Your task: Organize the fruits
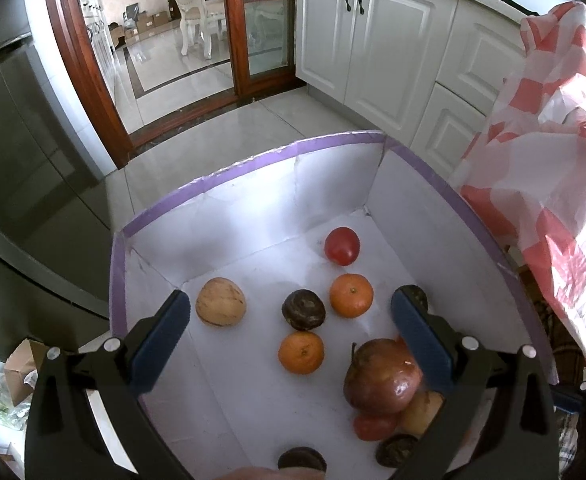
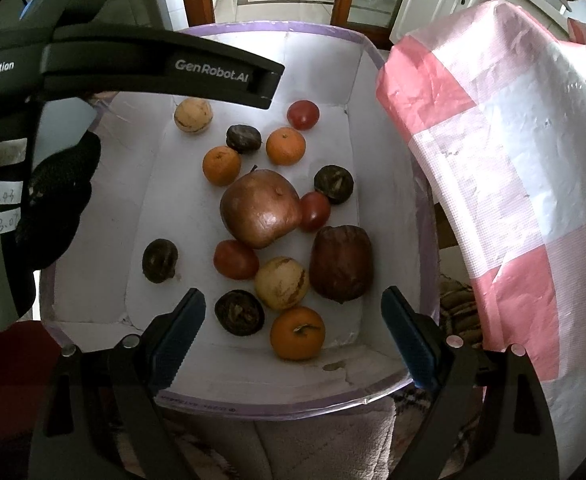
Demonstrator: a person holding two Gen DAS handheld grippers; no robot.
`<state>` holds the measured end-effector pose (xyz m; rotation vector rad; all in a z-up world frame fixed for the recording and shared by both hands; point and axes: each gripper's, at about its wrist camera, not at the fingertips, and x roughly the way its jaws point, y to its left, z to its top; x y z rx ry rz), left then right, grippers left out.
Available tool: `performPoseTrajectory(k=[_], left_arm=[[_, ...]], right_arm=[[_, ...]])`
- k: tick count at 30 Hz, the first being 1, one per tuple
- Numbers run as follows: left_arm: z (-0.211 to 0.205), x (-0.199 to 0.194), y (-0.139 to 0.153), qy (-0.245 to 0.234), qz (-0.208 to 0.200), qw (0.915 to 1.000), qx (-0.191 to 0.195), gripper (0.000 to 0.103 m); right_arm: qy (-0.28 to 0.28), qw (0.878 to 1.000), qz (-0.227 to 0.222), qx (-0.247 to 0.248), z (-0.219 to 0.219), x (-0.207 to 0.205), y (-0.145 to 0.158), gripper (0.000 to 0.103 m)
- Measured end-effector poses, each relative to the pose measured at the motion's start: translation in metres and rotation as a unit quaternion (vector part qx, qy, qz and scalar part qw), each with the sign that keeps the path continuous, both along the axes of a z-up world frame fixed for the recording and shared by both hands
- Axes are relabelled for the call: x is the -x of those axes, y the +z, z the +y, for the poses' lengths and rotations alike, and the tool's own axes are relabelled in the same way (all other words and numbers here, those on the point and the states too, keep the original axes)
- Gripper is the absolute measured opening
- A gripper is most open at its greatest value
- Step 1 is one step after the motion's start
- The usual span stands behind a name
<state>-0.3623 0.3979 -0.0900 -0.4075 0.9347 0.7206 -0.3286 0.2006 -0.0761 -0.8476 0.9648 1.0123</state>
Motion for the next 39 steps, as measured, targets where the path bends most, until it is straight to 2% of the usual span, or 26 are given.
performPoseTrajectory(k=[39], left_arm=[[0.012, 0.006, 0.000, 0.006, 0.013, 0.9999, -0.002, 0.101]], right_arm=[[0.007, 1.000, 0.000, -0.006, -0.010, 0.005, 0.000, 0.087]])
